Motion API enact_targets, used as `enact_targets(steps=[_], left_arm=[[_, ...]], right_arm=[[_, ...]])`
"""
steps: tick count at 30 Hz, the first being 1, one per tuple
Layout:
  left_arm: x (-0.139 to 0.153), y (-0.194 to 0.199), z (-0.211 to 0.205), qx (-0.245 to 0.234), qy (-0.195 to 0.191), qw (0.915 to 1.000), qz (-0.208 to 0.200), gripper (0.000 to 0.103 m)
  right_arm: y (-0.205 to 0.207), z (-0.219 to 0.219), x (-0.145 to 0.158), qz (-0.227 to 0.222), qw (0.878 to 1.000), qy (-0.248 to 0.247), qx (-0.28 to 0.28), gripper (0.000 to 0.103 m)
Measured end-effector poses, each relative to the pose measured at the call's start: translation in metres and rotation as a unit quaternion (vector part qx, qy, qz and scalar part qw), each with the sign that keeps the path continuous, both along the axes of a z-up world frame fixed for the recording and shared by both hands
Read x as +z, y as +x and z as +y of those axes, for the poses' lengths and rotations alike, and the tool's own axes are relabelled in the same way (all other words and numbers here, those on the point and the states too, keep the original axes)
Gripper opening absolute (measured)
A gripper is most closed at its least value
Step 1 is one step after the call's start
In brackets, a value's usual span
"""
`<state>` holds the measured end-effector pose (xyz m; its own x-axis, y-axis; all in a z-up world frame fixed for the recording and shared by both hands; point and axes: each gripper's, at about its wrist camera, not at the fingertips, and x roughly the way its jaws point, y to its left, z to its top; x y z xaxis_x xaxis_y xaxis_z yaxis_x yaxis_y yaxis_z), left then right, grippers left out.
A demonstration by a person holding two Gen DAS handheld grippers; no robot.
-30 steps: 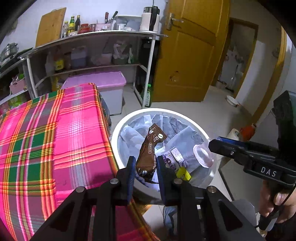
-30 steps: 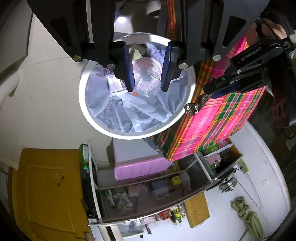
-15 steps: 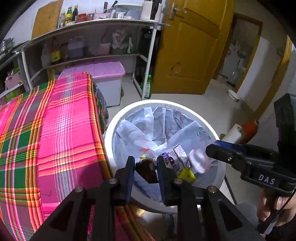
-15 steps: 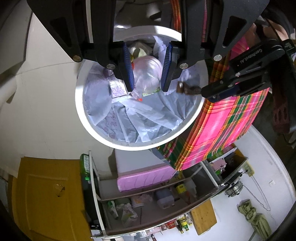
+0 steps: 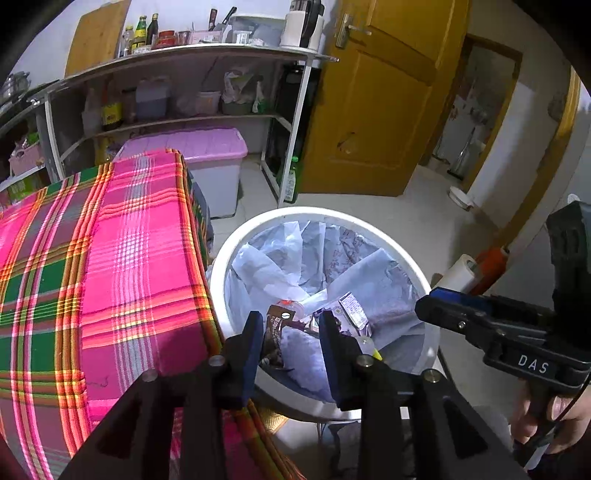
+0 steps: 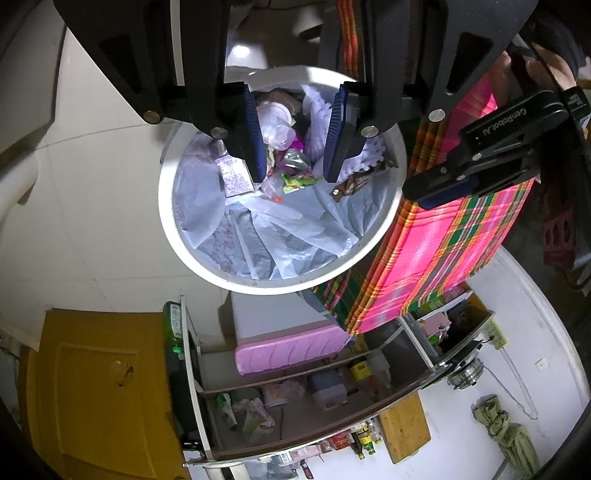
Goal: Collect trash
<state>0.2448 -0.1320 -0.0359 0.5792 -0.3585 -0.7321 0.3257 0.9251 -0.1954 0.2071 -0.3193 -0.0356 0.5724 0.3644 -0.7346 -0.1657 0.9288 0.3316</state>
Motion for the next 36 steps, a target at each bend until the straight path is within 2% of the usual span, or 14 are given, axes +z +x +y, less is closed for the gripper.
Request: enact_targets(steps=[15, 29, 36], left_arm=[[0.021, -0.042, 0.021, 0.002, -0.016, 0.9995, -0.026, 0.035], [0.042, -0.103, 0.038, 0.004, -0.009, 0.9971, -0.075, 0.035], [0.049, -0.132, 0.049, 0.022, -0.004, 0.9947, -0.101, 0.035]], right_arm=[[-0.04, 0.014, 0.029, -0.032, 0.999, -0.005, 0.01, 0.035], [-0.081, 0.042, 0.054, -0.075, 0.996, -0.023, 0.03, 0.04], [-0.107, 0.05, 0.058, -0.096, 0.995, -0.037, 0.016, 0.04]])
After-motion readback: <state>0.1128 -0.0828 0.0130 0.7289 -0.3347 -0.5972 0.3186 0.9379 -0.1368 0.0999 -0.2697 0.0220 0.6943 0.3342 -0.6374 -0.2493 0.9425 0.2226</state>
